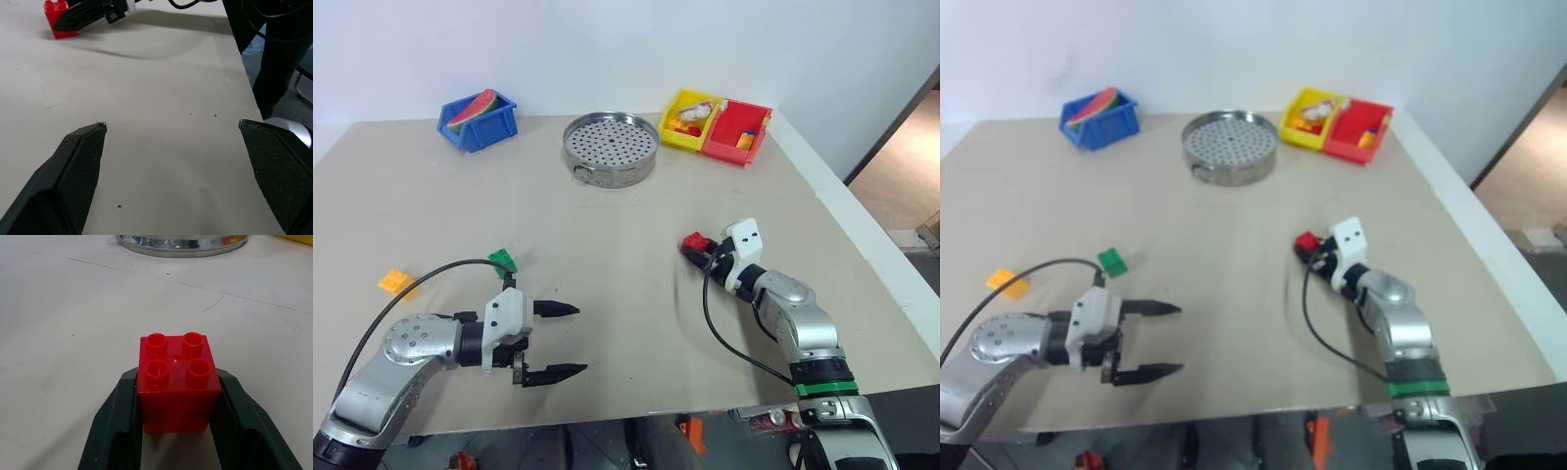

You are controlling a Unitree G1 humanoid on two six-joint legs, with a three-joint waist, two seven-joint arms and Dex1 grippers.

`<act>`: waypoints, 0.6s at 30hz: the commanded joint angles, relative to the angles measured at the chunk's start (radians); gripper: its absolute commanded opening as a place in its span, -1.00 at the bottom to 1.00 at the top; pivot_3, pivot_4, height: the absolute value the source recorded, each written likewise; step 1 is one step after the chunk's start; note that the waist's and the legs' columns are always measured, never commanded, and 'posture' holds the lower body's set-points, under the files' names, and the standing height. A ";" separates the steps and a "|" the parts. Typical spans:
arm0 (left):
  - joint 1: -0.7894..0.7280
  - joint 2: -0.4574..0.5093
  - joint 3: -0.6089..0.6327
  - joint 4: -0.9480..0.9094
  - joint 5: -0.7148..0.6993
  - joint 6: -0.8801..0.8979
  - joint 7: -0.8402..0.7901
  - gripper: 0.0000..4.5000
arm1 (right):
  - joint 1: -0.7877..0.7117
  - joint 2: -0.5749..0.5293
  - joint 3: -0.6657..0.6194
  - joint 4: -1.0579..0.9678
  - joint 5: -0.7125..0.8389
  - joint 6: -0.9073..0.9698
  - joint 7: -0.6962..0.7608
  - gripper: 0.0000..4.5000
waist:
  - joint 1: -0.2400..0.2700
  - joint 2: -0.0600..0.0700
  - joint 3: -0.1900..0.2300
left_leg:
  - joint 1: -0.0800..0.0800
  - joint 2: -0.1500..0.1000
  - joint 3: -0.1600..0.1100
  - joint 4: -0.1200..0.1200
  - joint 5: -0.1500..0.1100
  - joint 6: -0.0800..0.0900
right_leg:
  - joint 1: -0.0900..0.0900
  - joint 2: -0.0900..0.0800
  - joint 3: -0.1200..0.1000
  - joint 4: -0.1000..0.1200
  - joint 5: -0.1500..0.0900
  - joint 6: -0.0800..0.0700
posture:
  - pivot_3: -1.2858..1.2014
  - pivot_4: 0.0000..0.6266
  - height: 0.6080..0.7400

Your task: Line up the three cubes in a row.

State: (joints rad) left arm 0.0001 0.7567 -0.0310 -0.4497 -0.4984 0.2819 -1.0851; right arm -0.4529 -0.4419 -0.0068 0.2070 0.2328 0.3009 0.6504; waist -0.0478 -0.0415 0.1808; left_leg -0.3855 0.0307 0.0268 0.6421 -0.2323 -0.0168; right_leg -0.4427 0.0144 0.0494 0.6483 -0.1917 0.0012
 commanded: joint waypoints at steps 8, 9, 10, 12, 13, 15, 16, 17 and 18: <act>0.105 -0.062 0.087 -0.062 0.019 0.000 0.185 1.00 | -0.263 -0.072 0.260 -0.087 0.046 0.011 0.540 -0.44 | 0.003 0.000 0.000 | 0.002 0.004 -0.002 0.000 0.000 0.000 | 0.001 0.004 -0.002 0.000 0.000 -0.002 | 0.03 -0.52 1.00; 0.127 -0.067 0.095 -0.073 0.025 -0.002 0.203 1.00 | -0.275 -0.063 0.280 -0.064 0.031 -0.013 0.560 -0.44 | 0.004 0.000 0.000 | 0.001 0.004 -0.003 0.000 0.000 0.000 | 0.001 0.004 -0.003 0.000 0.000 -0.003 | 0.03 -0.52 1.00; 0.147 -0.072 0.100 -0.084 0.032 -0.005 0.218 1.00 | -0.278 -0.051 0.294 -0.038 0.017 -0.040 0.572 -0.44 | 0.004 0.000 0.000 | 0.001 0.004 -0.003 0.000 0.000 0.000 | 0.000 0.003 -0.003 0.000 0.000 -0.004 | 0.03 -0.52 1.00; 0.173 -0.080 0.109 -0.103 0.035 -0.002 0.241 1.00 | -0.278 -0.037 0.315 0.012 -0.007 -0.088 0.594 -0.44 | 0.004 0.000 0.000 | 0.000 0.004 -0.003 0.000 0.000 0.000 | 0.000 0.003 -0.003 0.000 0.000 -0.004 | 0.03 -0.52 1.00; 0.182 -0.084 0.113 -0.111 0.033 0.002 0.253 1.00 | -0.276 -0.034 0.322 0.033 -0.016 -0.109 0.607 -0.44 | 0.004 0.000 0.000 | 0.000 0.003 -0.002 0.000 0.000 0.000 | 0.000 0.002 -0.003 0.000 0.000 -0.004 | 0.03 -0.52 1.00; 0.197 -0.090 0.123 -0.125 0.026 0.009 0.277 1.00 | -0.275 -0.023 0.332 0.070 -0.031 -0.132 0.614 -0.44 | 0.004 0.000 0.000 | 0.000 0.003 -0.002 0.000 0.000 0.000 | 0.000 0.002 -0.003 0.000 0.000 -0.003 | 0.03 -0.52 1.00; 0.203 -0.092 0.127 -0.131 0.024 0.012 0.286 1.00 | -0.273 -0.017 0.333 0.082 -0.036 -0.143 0.614 -0.44 | 0.004 0.000 0.000 | 0.000 0.002 -0.002 0.000 0.000 0.000 | 0.000 0.001 -0.003 0.000 0.000 -0.003 | 0.03 -0.52 1.00; 0.208 -0.093 0.130 -0.135 0.023 0.014 0.294 1.00 | -0.271 -0.012 0.337 0.093 -0.042 -0.157 0.620 -0.44 | 0.004 0.000 0.000 | 0.000 0.002 -0.001 0.001 0.000 0.000 | 0.000 0.001 -0.002 0.000 0.000 -0.003 | 0.03 -0.52 1.00; 0.212 -0.093 0.132 -0.139 0.022 0.015 0.299 1.00 | -0.269 -0.007 0.340 0.103 -0.047 -0.169 0.623 -0.44 | 0.003 0.000 0.000 | 0.000 0.002 -0.001 0.001 0.000 0.000 | 0.000 0.001 -0.002 0.000 0.000 -0.002 | 0.03 -0.52 1.00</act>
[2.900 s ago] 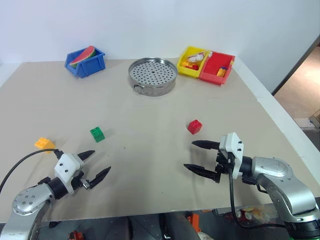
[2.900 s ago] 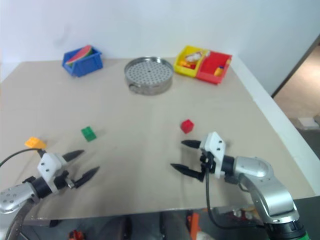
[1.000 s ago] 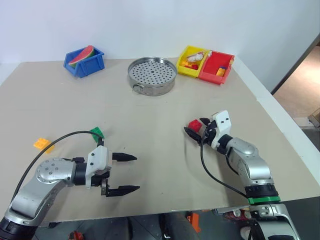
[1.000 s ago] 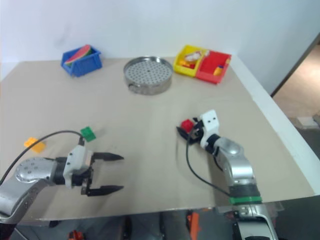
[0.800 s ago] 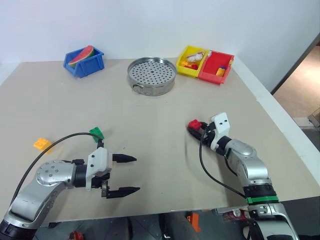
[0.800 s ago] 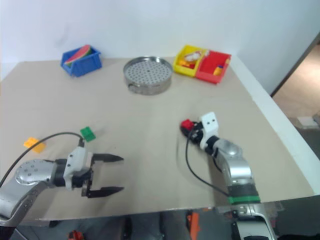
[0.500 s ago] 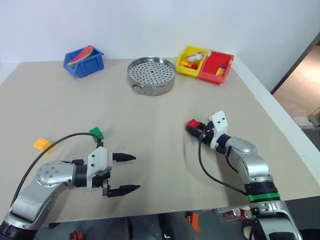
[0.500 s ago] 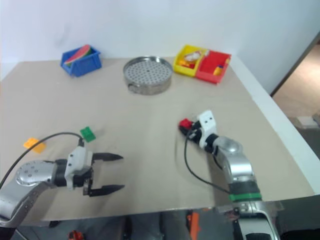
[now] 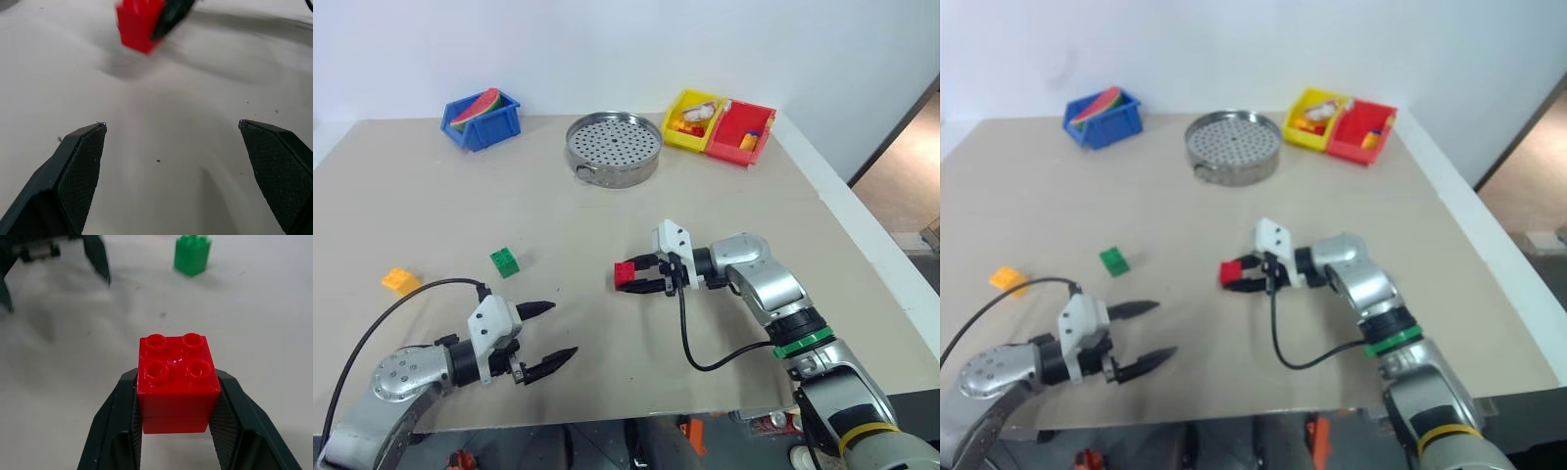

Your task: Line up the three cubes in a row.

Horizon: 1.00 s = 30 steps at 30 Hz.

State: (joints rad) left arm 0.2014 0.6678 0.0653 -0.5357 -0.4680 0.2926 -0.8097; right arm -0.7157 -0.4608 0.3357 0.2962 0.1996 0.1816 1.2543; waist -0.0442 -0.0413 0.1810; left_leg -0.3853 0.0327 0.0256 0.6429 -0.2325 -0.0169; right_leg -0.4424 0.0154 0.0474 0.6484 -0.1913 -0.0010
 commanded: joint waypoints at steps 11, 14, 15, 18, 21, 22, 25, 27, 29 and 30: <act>0.009 0.001 0.033 -0.054 -0.002 0.006 0.035 1.00 | -0.041 0.047 -0.002 0.181 -0.061 -0.138 0.048 0.10 | -0.001 0.000 0.000 | 0.001 0.000 0.000 0.001 0.000 0.000 | 0.000 0.001 0.000 0.000 0.001 -0.001 | 0.03 -0.52 1.00; 0.011 -0.007 0.036 -0.054 0.004 0.018 0.059 1.00 | -0.051 0.046 -0.001 0.208 -0.073 -0.157 0.066 0.60 | -0.001 0.000 0.000 | 0.000 0.000 0.000 0.001 0.000 0.000 | 0.000 0.001 0.000 0.000 0.001 -0.001 | 0.03 -0.52 1.00; 0.013 -0.013 0.040 -0.055 0.007 0.023 0.076 1.00 | -0.053 0.046 -0.004 0.210 -0.076 -0.165 0.070 0.70 | -0.001 0.000 0.000 | 0.000 0.000 0.000 0.001 0.000 0.000 | 0.000 0.001 0.000 0.000 0.001 -0.001 | 0.03 -0.52 1.00; 0.019 -0.045 0.060 -0.058 0.022 0.035 0.148 1.00 | -0.053 0.046 -0.023 0.189 -0.069 -0.183 0.066 0.99 | -0.001 0.000 0.000 | 0.001 0.000 0.000 0.001 0.000 0.000 | 0.000 0.001 0.000 0.000 0.001 0.000 | 0.03 -0.52 1.00; 0.022 -0.111 0.102 -0.064 0.043 0.032 0.258 1.00 | -0.049 0.046 -0.048 0.141 -0.043 -0.164 0.054 0.99 | -0.001 0.000 0.000 | 0.001 0.000 0.000 0.001 0.000 0.000 | 0.000 0.001 0.000 0.000 0.001 -0.001 | 0.03 -0.52 1.00; 0.023 -0.145 0.122 -0.068 0.053 0.033 0.310 1.00 | -0.047 0.047 -0.059 0.122 -0.035 -0.161 0.045 0.99 | -0.001 0.000 0.000 | 0.000 0.001 0.000 0.001 0.000 0.000 | 0.000 0.001 0.000 0.000 0.001 -0.001 | 0.03 -0.52 1.00; 0.026 -0.230 0.155 -0.083 0.104 0.016 0.431 1.00 | -0.039 0.047 -0.081 0.076 -0.018 -0.137 0.029 0.99 | -0.001 0.000 0.000 | 0.000 0.001 0.000 0.001 0.000 0.000 | 0.000 0.001 0.000 0.000 0.001 -0.001 | 0.03 -0.52 1.00; 0.024 -0.301 0.156 -0.097 0.149 0.015 0.529 1.00 | -0.032 0.046 -0.088 0.050 -0.014 -0.128 0.020 0.99 | 0.000 0.000 0.000 | 0.000 0.001 0.000 0.001 0.000 0.000 | 0.000 0.001 0.000 0.000 0.001 -0.001 | 0.03 -0.52 1.00; 0.015 -0.348 0.138 -0.104 0.198 0.019 0.597 1.00 | -0.026 0.044 -0.091 0.035 -0.014 -0.123 0.014 0.99 | 0.000 0.000 0.000 | 0.000 0.000 -0.001 0.001 0.000 0.000 | 0.001 0.000 0.000 0.000 0.002 0.000 | 0.03 -0.52 1.00; 0.007 -0.365 0.125 -0.105 0.216 0.025 0.617 1.00 | -0.024 0.045 -0.092 0.031 -0.015 -0.124 0.009 0.99 | 0.000 0.000 0.000 | 0.000 0.000 -0.001 0.002 0.000 0.000 | 0.001 0.001 0.000 0.000 0.002 0.000 | 0.03 -0.52 1.00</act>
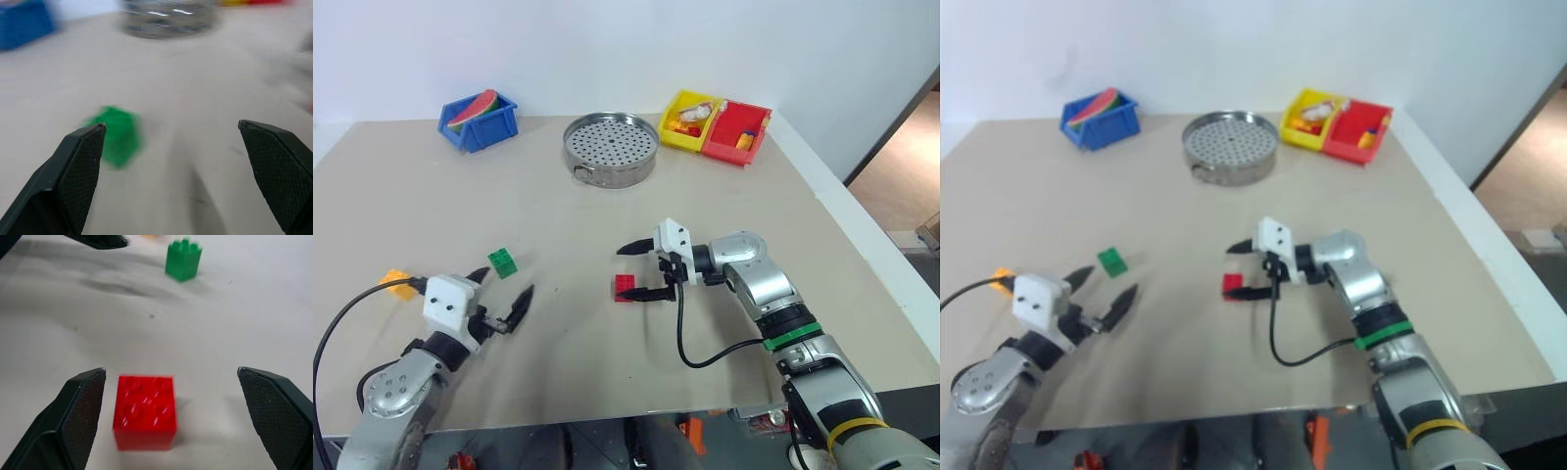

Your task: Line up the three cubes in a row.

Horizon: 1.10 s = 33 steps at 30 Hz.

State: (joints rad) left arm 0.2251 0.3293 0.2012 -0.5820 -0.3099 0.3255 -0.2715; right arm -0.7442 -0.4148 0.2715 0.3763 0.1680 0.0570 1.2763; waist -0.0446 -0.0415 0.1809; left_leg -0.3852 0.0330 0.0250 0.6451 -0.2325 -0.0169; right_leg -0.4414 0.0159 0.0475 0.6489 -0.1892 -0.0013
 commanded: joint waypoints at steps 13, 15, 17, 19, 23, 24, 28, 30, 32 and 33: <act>-0.188 -0.148 -0.002 0.078 0.134 0.046 0.253 1.00 | -0.023 0.016 -0.046 -0.078 0.047 -0.041 -0.025 0.99 | -0.002 0.000 0.000 | -0.001 0.000 0.002 0.009 0.000 0.000 | 0.001 0.001 0.002 0.000 0.006 0.004 | 0.03 -0.52 1.00; -0.202 -0.152 0.001 0.095 0.130 0.047 0.256 1.00 | -0.029 0.020 -0.045 -0.086 0.046 -0.043 -0.030 0.99 | -0.002 0.000 0.000 | -0.001 0.000 0.001 0.009 0.000 0.000 | 0.001 0.001 0.002 0.000 0.006 0.004 | 0.03 -0.52 1.00; -0.214 -0.152 -0.001 0.112 0.123 0.045 0.247 1.00 | -0.036 0.025 -0.047 -0.092 0.046 -0.044 -0.037 0.99 | -0.001 0.000 0.000 | -0.002 0.000 0.001 0.009 0.000 0.000 | 0.001 0.002 0.002 0.000 0.006 0.004 | 0.03 -0.52 1.00; -0.220 -0.150 -0.003 0.124 0.125 0.042 0.241 1.00 | -0.039 0.026 -0.046 -0.095 0.045 -0.045 -0.039 0.99 | -0.001 0.000 0.000 | -0.002 0.000 0.001 0.009 0.000 0.000 | 0.001 0.002 0.002 0.000 0.006 0.003 | 0.03 -0.52 1.00; -0.241 -0.152 -0.008 0.165 0.125 0.051 0.237 1.00 | -0.042 0.022 -0.045 -0.098 0.039 -0.050 -0.045 0.99 | -0.001 0.000 0.000 | -0.002 -0.001 0.001 0.009 0.000 0.000 | 0.001 0.001 0.002 0.000 0.006 0.004 | 0.03 -0.52 1.00; -0.243 -0.153 -0.008 0.171 0.125 0.052 0.237 1.00 | -0.041 0.022 -0.044 -0.100 0.038 -0.050 -0.048 0.99 | -0.001 0.000 0.000 | -0.002 -0.001 0.001 0.009 0.000 0.000 | 0.001 0.001 0.002 0.000 0.006 0.004 | 0.03 -0.52 1.00; -0.263 -0.147 -0.009 0.201 0.126 0.056 0.232 1.00 | -0.030 0.015 -0.044 -0.116 0.039 -0.048 -0.050 0.99 | -0.001 0.000 0.000 | -0.002 -0.001 0.001 0.009 0.000 0.000 | 0.001 0.001 0.002 0.000 0.006 0.004 | 0.03 -0.52 1.00; -0.273 -0.143 -0.008 0.217 0.123 0.062 0.225 1.00 | -0.026 0.011 -0.044 -0.120 0.038 -0.048 -0.051 0.99 | -0.001 0.000 0.000 | -0.003 0.000 0.001 0.009 0.000 0.000 | 0.001 0.001 0.002 0.000 0.006 0.004 | 0.03 -0.52 1.00; -0.285 -0.135 -0.012 0.240 0.127 0.071 0.215 1.00 | -0.026 0.005 -0.045 -0.120 0.035 -0.051 -0.054 0.99 | -0.001 0.000 0.000 | -0.002 0.000 0.001 0.009 0.000 0.000 | 0.001 0.001 0.002 0.000 0.006 0.004 | 0.03 -0.52 1.00; -0.291 -0.134 -0.013 0.250 0.129 0.074 0.214 1.00 | -0.027 0.004 -0.046 -0.119 0.035 -0.052 -0.057 0.99 | -0.001 0.000 0.000 | -0.002 -0.001 0.001 0.009 0.000 0.000 | 0.001 0.001 0.002 0.000 0.006 0.004 | 0.03 -0.52 1.00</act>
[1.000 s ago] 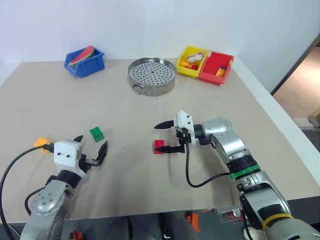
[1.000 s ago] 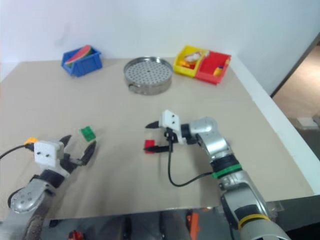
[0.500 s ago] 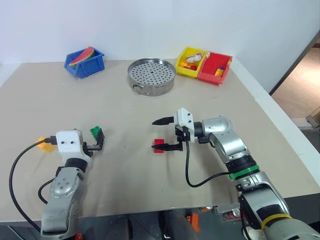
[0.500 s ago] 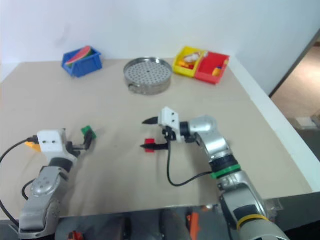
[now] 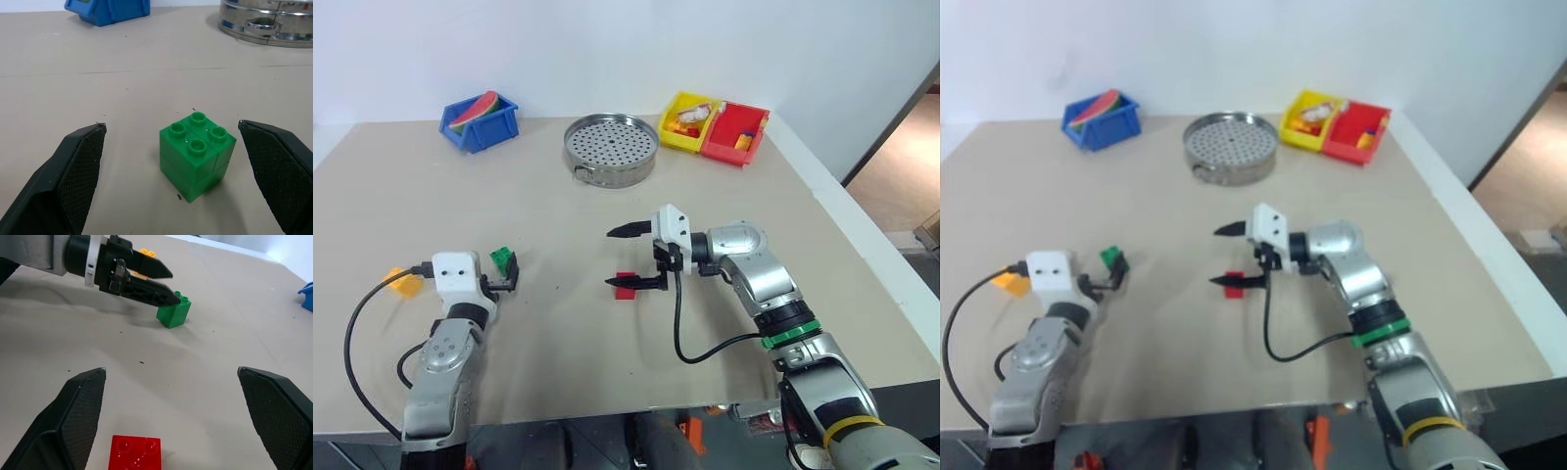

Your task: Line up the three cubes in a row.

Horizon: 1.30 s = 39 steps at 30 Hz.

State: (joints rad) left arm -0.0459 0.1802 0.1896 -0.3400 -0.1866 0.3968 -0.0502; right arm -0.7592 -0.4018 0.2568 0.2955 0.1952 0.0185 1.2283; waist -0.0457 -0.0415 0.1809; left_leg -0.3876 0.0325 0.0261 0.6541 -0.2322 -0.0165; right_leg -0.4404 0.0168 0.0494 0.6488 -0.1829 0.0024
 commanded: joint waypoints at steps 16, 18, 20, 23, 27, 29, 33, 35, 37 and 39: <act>-0.062 0.028 -0.021 0.074 0.025 0.036 -0.035 1.00 | 0.011 -0.034 -0.033 -0.058 0.010 -0.005 -0.033 0.99 | 0.000 0.000 0.000 | -0.001 0.000 0.000 0.000 0.000 0.000 | 0.000 0.000 0.000 0.000 0.000 0.000 | 0.03 -0.52 1.00; -0.066 0.025 -0.020 0.079 0.027 0.038 -0.033 1.00 | 0.011 -0.035 -0.031 -0.058 0.011 -0.005 -0.034 0.99 | 0.000 0.000 0.000 | -0.001 0.000 0.000 0.000 0.000 0.000 | 0.000 0.000 0.000 0.000 0.000 0.000 | 0.03 -0.52 1.00; -0.068 0.022 -0.020 0.080 0.029 0.041 -0.030 1.00 | 0.010 -0.036 -0.030 -0.057 0.011 -0.007 -0.035 0.99 | 0.000 0.000 0.000 | -0.001 0.000 0.000 0.000 0.000 0.000 | 0.000 0.000 0.000 0.000 0.000 0.000 | 0.03 -0.52 1.00; -0.068 0.016 -0.024 0.079 0.028 0.050 -0.030 1.00 | 0.004 -0.034 -0.030 -0.048 0.009 -0.011 -0.036 0.99 | 0.000 0.000 0.000 | -0.001 0.000 0.000 0.000 0.000 0.000 | 0.000 0.000 0.000 0.000 0.000 0.000 | 0.03 -0.52 1.00; -0.062 0.005 -0.019 0.076 0.020 0.056 -0.031 1.00 | 0.003 -0.033 -0.029 -0.050 0.009 -0.010 -0.039 0.99 | 0.000 0.000 0.000 | -0.001 0.000 0.000 0.000 0.000 0.000 | 0.000 0.000 0.000 0.000 0.000 0.000 | 0.03 -0.52 1.00; -0.062 0.003 -0.014 0.078 0.023 0.059 -0.030 0.75 | 0.004 -0.033 -0.028 -0.052 0.008 -0.011 -0.039 1.00 | 0.000 0.000 0.000 | -0.001 0.000 0.000 0.000 0.000 0.000 | 0.000 0.000 0.000 0.000 0.000 0.000 | 0.03 -0.52 1.00; -0.067 0.011 -0.015 0.088 0.032 0.054 -0.032 0.55 | 0.008 -0.035 -0.026 -0.054 0.006 -0.012 -0.037 1.00 | 0.000 0.000 0.000 | -0.001 0.000 0.000 0.000 0.000 0.000 | 0.000 0.000 0.000 0.000 0.000 0.000 | 0.03 -0.52 1.00; -0.070 0.013 -0.014 0.094 0.033 0.058 -0.033 0.55 | 0.007 -0.036 -0.026 -0.051 0.005 -0.014 -0.037 1.00 | 0.000 0.000 0.000 | -0.001 0.000 0.000 0.000 0.000 0.000 | 0.000 0.000 0.000 0.000 0.000 0.000 | 0.03 -0.52 1.00; -0.071 0.015 -0.016 0.099 0.030 0.063 -0.040 0.55 | 0.007 -0.036 -0.026 -0.049 0.003 -0.014 -0.038 1.00 | 0.000 0.000 0.000 | -0.001 0.000 0.000 0.000 0.000 0.000 | 0.000 0.000 0.000 0.000 0.000 0.000 | 0.03 -0.52 1.00; -0.071 0.015 -0.018 0.100 0.025 0.065 -0.047 0.55 | 0.008 -0.036 -0.026 -0.050 0.002 -0.014 -0.038 1.00 | 0.000 0.000 0.000 | -0.001 0.000 0.000 0.000 0.000 0.000 | 0.000 0.000 0.000 0.000 0.000 0.000 | 0.03 -0.52 1.00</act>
State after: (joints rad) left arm -0.1041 0.1841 0.1673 -0.2291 -0.1586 0.4648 -0.0929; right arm -0.7468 -0.4318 0.2568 0.2776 0.1923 0.0182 1.1933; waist -0.0456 -0.0416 0.1810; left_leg -0.3884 0.0324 0.0262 0.6538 -0.2322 -0.0165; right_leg -0.4409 0.0164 0.0495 0.6483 -0.1830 0.0024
